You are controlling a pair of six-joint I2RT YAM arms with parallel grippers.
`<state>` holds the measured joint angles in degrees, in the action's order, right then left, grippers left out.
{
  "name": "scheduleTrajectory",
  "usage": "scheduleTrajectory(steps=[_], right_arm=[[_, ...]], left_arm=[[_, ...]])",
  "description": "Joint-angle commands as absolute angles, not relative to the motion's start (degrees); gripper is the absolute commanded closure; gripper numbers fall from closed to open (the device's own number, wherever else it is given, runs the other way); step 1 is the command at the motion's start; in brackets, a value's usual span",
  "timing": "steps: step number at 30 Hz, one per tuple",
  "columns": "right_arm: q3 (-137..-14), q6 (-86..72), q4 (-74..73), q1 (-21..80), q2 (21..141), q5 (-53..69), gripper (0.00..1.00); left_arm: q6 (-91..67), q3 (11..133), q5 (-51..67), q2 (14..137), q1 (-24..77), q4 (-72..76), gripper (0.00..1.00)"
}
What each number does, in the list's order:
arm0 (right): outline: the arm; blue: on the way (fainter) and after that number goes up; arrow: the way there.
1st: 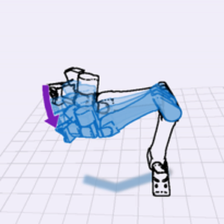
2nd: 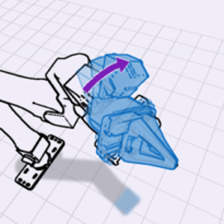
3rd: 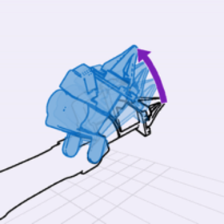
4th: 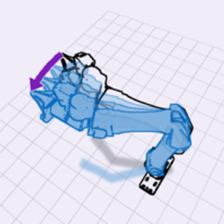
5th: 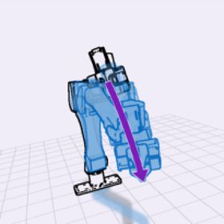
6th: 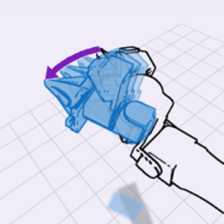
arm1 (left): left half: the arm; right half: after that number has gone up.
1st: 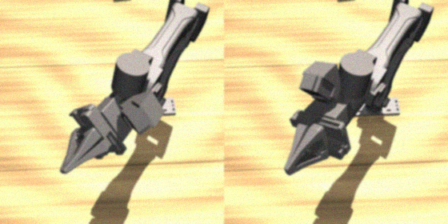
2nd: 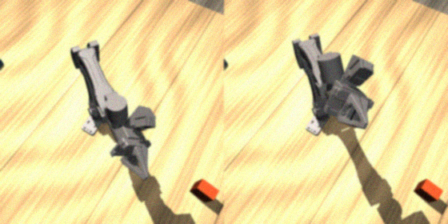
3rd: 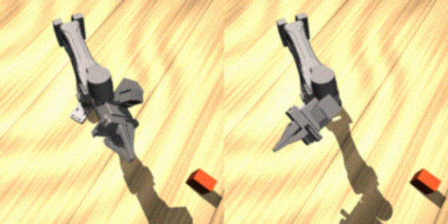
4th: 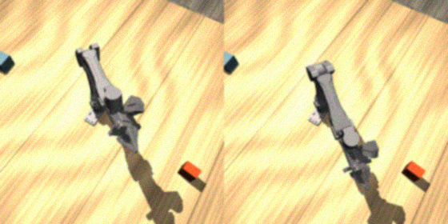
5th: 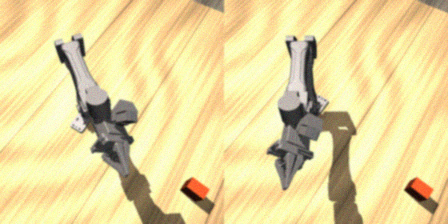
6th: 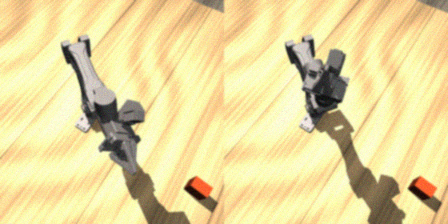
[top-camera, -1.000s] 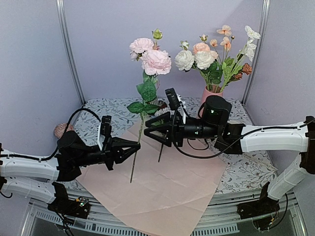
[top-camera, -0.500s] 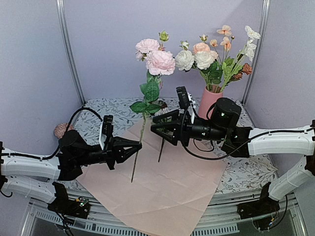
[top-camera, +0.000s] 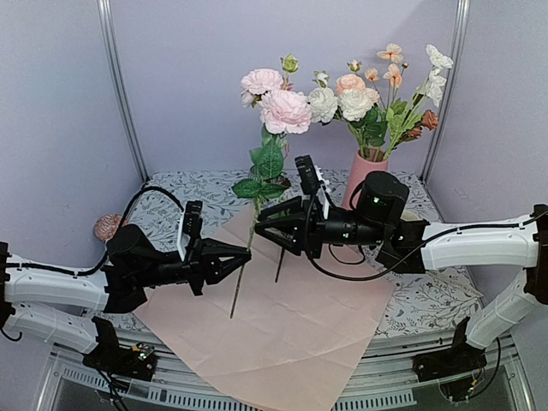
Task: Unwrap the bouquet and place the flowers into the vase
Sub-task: Pass from the left arm to the right, then place the fake flower in the vase.
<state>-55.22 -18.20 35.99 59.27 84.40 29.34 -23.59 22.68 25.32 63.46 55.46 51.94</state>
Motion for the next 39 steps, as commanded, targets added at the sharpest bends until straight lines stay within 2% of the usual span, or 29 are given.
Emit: scheduleTrajectory(steps=[1,11,13,16,21,24,26,29,39], right_arm=[[-57.3,-18.0,37.7,59.7,85.5,30.3,0.6],[-58.0,-19.0,40.6,59.7,87.0,31.3,0.68],[-58.0,-19.2,40.9,59.7,87.1,31.3,0.75],[-57.5,-19.2,40.7,59.7,86.8,30.5,0.93],[-56.5,-17.6,35.3,59.6,84.3,23.6,0.97],[-54.2,-15.3,31.3,59.6,80.9,17.1,0.97],[-52.1,-14.0,28.7,59.6,77.3,11.3,0.97],[-49.2,-12.3,23.9,59.5,72.0,0.7,0.97],[-43.5,-8.3,9.9,59.5,54.8,-31.0,0.98]], left_arm=[[-23.1,24.2,26.2,63.9,56.4,54.2,1.0],[-23.4,24.1,26.2,64.6,56.6,54.6,1.0],[-23.5,24.0,26.0,64.7,56.7,54.6,1.0],[-23.4,23.7,25.6,64.7,56.6,54.5,0.99],[-23.1,23.7,23.4,64.6,56.6,53.5,0.42],[-22.8,24.0,22.1,64.2,56.6,51.7,0.21],[-22.5,23.9,21.1,63.6,56.7,50.6,0.11],[-22.2,23.3,19.3,62.5,56.7,49.8,0.02],[-23.3,22.2,15.4,62.4,56.6,50.3,0.02]])
